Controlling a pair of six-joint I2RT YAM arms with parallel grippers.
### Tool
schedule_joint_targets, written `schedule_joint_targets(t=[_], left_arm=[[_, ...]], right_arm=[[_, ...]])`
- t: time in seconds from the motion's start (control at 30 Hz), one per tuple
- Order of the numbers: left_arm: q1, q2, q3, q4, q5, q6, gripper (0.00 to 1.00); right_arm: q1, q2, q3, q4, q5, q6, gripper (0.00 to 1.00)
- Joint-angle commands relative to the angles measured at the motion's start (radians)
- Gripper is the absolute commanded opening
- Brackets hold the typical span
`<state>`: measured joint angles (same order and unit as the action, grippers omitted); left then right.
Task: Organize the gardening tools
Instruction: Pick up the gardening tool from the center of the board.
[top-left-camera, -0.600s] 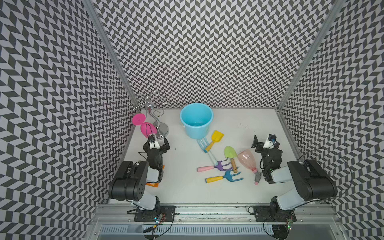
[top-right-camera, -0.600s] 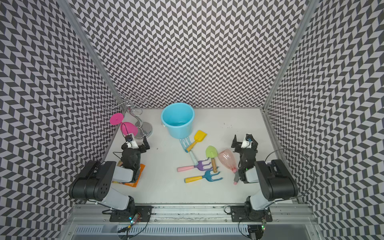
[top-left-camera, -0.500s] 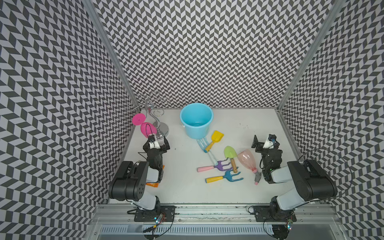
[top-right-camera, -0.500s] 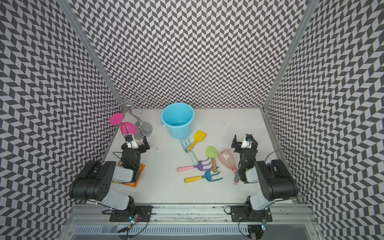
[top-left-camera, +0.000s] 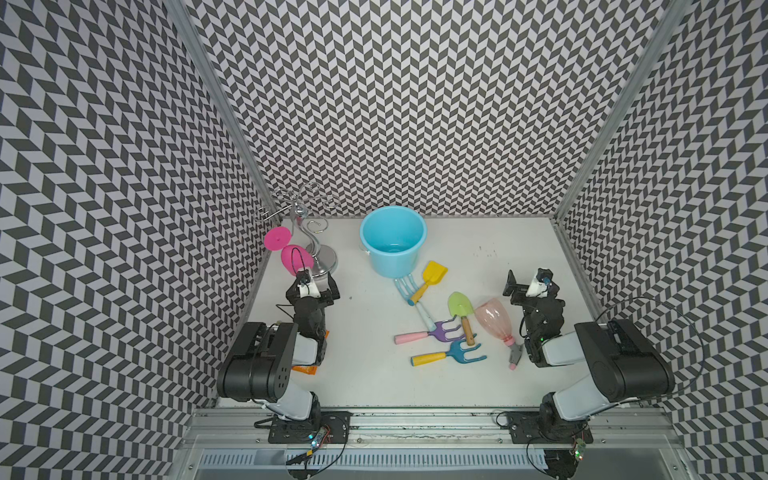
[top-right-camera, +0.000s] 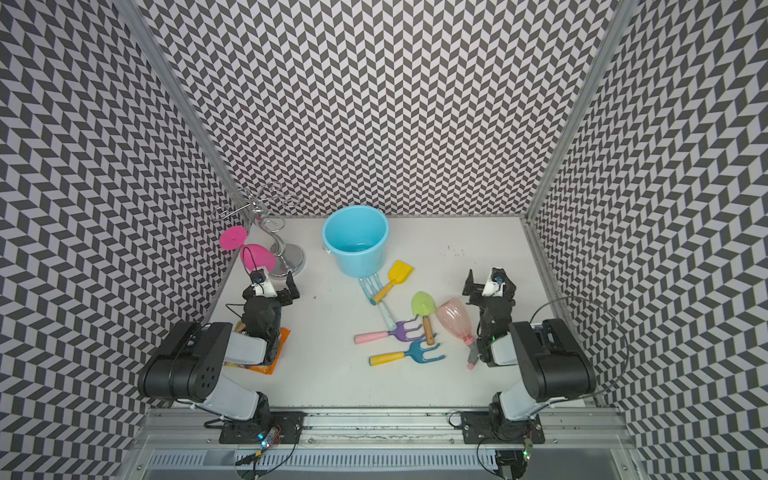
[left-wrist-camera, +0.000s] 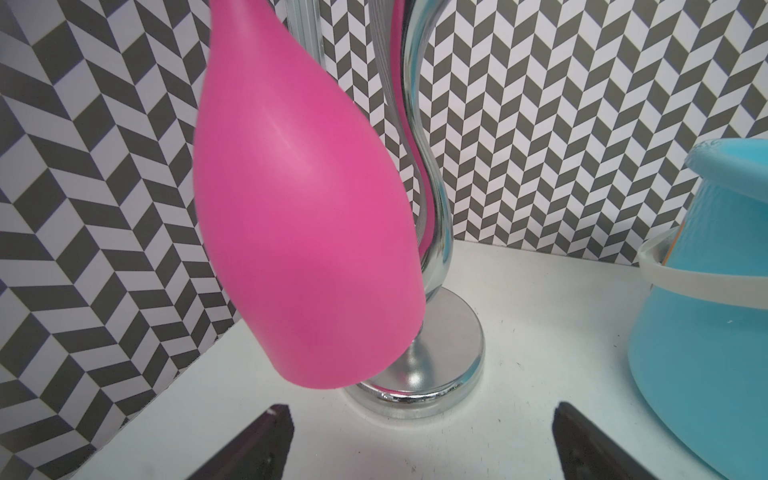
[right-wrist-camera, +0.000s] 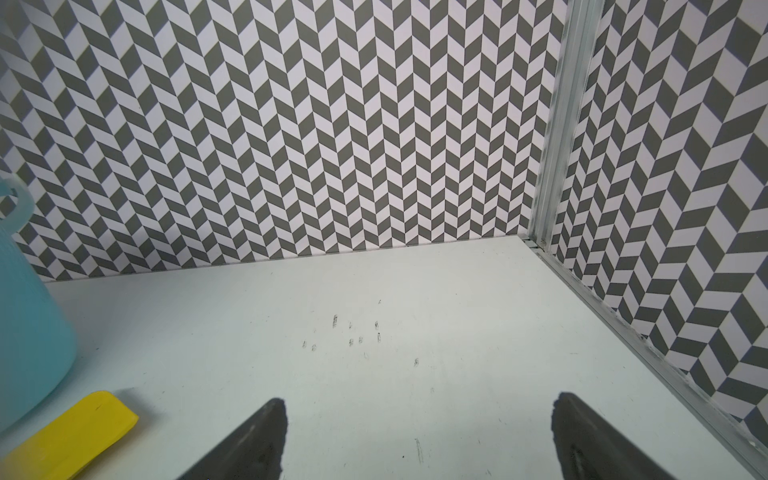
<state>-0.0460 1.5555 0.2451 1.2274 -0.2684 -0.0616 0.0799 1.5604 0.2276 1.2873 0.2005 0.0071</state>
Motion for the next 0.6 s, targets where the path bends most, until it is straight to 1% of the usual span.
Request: schedule_joint_targets(t=[0.0, 0.07, 0.1, 0.13, 0.17, 0.2, 0.23, 0.27, 0.33, 0.4, 0.47, 0.5, 0.57], left_arm=[[-0.005, -0.014, 0.002, 0.019, -0.009, 0.002, 1.0], [-0.005, -0.016, -0.001, 0.02, -0.009, 0.002, 1.0], [-0.004, -0.02, -0.005, 0.023, -0.009, 0.003, 1.0], [-0.005, -0.024, 0.001, 0.022, -0.013, 0.007, 1.0], [-0.006, -0.047, 0.02, -0.044, 0.01, 0.011, 1.0], [-0.012, -0.057, 0.038, -0.069, 0.024, 0.033, 1.0], [-0.024, -0.075, 0.082, -0.152, -0.025, 0.03, 1.0], [-0.03, -0.101, 0.161, -0.319, -0.065, 0.017, 1.0], [-0.018, -0.119, 0.256, -0.474, -0.065, 0.017, 1.0], [0.011, -0.16, 0.316, -0.567, -0.065, 0.017, 1.0], [0.037, -0.208, 0.343, -0.613, -0.065, 0.017, 1.0], [0.05, -0.228, 0.357, -0.645, -0.065, 0.017, 1.0], [0.068, -0.247, 0.41, -0.743, -0.065, 0.017, 1.0]], right_arm=[[-0.007, 0.001, 0.01, 0.048, -0.01, -0.006, 0.99], [-0.007, 0.0, 0.007, 0.054, -0.007, -0.006, 1.0], [-0.003, -0.013, 0.013, 0.054, 0.025, 0.0, 1.0], [-0.002, -0.044, 0.026, 0.002, 0.044, 0.005, 1.0], [-0.001, -0.087, 0.057, -0.082, 0.048, 0.005, 1.0], [-0.001, -0.129, 0.102, -0.197, 0.039, 0.004, 1.0], [-0.001, -0.159, 0.152, -0.324, 0.028, 0.004, 0.99], [-0.002, -0.187, 0.215, -0.454, 0.017, 0.017, 1.0], [-0.003, -0.216, 0.288, -0.549, 0.048, 0.142, 0.99], [-0.005, -0.245, 0.354, -0.615, -0.005, 0.194, 1.0], [-0.006, -0.264, 0.414, -0.678, -0.059, 0.247, 1.0], [-0.006, -0.275, 0.451, -0.733, -0.071, 0.307, 1.0], [-0.009, -0.292, 0.524, -0.902, -0.017, 0.545, 0.99]])
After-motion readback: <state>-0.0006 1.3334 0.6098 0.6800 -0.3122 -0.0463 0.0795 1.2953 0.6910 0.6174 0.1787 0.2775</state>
